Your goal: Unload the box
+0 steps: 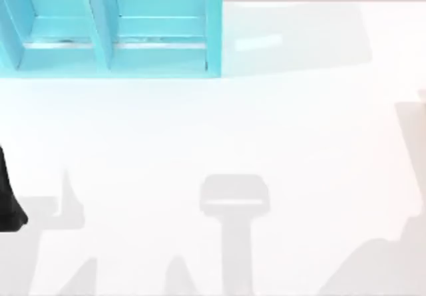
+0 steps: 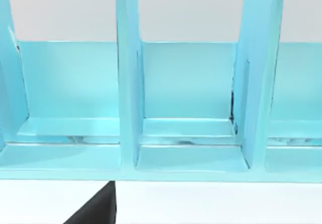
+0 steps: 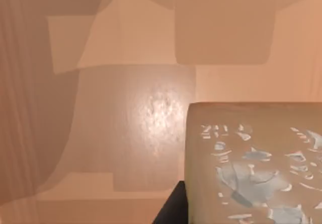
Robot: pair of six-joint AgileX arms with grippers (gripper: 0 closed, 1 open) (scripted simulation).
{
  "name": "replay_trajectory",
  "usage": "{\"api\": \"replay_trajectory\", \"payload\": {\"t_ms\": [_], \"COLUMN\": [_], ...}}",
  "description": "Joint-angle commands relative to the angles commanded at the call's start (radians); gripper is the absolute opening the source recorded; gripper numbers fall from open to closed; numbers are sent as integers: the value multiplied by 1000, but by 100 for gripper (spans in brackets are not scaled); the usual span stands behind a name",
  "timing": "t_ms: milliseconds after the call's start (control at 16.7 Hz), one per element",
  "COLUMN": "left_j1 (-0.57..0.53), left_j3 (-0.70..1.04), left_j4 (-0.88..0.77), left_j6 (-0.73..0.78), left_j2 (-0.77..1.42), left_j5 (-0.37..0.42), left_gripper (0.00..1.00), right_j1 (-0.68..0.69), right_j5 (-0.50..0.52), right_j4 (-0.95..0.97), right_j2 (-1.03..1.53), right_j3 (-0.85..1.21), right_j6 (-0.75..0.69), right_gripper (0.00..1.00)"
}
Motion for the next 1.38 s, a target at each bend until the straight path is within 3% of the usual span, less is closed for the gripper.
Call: {"api": "replay_trajectory", "payload": {"t_ms": [300,780,960,1380], "left_j1": [0,0,0,0], "left_j3": [0,0,0,0], "left_j4": [0,0,0,0], "left_j6": [0,0,0,0], "left_j2": [0,0,0,0], "left_j5": [0,0,0,0], "left_gripper": [100,100,100,100], "right_j1": [1,39,169,664], "right_j5": [0,2,7,8], "right_j4": [-214,-217,-183,-46], "right_j2": [-55,-41,4,136], "right_j3": [168,185,200,211], "right_j6": [-1,37,166,618], "right_gripper": [0,0,0,0]}}
